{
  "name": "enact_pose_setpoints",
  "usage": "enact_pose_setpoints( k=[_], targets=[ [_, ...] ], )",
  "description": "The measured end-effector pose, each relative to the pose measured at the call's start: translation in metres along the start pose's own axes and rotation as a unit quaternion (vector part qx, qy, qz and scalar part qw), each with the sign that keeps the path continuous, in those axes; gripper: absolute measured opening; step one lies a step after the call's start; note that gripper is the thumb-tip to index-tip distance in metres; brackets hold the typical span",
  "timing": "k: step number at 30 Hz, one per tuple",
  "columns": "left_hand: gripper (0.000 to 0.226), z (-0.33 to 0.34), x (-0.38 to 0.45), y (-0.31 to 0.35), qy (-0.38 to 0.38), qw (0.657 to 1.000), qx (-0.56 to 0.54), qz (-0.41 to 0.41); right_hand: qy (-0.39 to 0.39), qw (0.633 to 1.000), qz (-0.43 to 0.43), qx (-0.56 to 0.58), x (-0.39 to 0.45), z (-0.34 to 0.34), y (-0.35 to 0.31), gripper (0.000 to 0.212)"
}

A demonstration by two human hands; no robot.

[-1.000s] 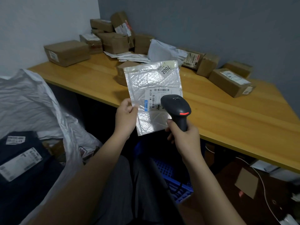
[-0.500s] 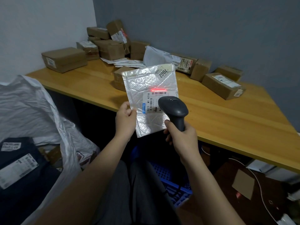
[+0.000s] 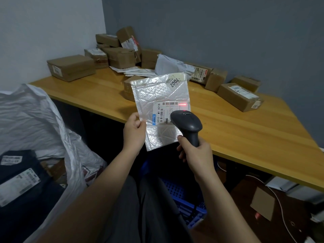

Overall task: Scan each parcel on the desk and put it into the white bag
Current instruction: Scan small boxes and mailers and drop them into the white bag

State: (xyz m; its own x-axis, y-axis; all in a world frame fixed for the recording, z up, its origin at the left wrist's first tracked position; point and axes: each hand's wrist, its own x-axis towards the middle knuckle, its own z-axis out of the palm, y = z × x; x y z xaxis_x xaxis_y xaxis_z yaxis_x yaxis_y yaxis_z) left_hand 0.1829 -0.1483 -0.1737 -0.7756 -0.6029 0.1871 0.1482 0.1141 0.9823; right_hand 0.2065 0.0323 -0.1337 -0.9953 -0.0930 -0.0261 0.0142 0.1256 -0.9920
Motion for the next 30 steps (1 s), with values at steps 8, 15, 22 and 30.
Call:
enact_pose_setpoints(
  k=[8,15,22,30],
  targets=[
    [0.025,0.0,-0.001,0.002,0.002,1.0,-0.011,-0.001,-0.008,1.0,-0.003,0.008,-0.001,0.001,0.003,0.015],
    [0.025,-0.01,0.002,0.008,0.025,1.0,-0.002,0.003,-0.024,1.0,-0.009,0.008,0.004,0.005,0.001,0.013],
    [0.022,-0.058,0.017,0.045,0.088,0.995,0.003,0.037,-0.069,0.997,-0.04,-0.01,0.025,0.036,-0.029,0.009],
    [0.025,-0.174,0.036,0.089,0.238,0.947,0.191,0.099,-0.169,0.981,-0.097,-0.006,0.031,0.117,-0.072,0.01]
  ],
)
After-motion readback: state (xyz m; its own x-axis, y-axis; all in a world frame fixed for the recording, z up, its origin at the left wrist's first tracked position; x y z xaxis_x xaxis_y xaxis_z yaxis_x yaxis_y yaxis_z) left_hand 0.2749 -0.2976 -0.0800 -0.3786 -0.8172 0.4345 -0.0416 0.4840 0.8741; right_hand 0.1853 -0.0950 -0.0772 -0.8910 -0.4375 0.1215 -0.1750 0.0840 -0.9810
